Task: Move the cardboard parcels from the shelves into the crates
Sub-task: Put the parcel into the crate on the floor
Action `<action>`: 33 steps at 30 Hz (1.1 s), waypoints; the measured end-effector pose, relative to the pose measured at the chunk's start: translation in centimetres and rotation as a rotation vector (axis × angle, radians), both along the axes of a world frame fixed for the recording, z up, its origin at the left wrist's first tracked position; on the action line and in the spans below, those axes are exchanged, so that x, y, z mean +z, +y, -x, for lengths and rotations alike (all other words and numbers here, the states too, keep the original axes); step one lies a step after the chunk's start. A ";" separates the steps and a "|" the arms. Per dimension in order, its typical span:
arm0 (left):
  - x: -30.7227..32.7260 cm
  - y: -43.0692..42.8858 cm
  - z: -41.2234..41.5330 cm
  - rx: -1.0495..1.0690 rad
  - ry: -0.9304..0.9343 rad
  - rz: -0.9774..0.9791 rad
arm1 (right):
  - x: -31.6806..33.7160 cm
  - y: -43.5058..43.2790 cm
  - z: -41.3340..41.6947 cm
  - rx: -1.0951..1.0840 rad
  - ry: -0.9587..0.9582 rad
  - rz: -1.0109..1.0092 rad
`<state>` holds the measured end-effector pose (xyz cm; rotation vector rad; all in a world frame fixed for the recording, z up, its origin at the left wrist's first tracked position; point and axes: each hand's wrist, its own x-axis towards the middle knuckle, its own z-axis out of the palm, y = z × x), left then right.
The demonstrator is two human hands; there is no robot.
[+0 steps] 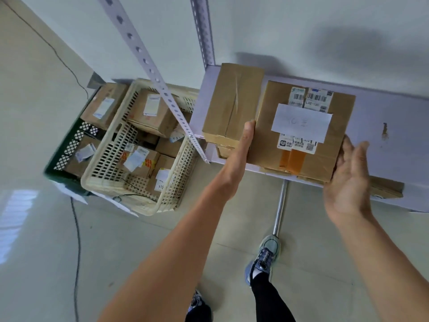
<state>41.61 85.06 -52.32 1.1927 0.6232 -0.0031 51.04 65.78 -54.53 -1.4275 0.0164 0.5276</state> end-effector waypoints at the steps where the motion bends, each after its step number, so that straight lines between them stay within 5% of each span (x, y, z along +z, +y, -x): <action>1: 0.6 0.7 1.3 0.009 -0.006 0.004 | 0.4 0.6 0.9 0.006 -0.011 0.010; 18: 3.1 17.7 28.5 0.023 0.141 -0.068 | 3.2 18.3 26.4 0.180 0.101 0.060; 33: -9.3 33.8 33.4 0.260 0.444 -0.033 | -9.5 35.4 31.8 0.351 0.411 0.230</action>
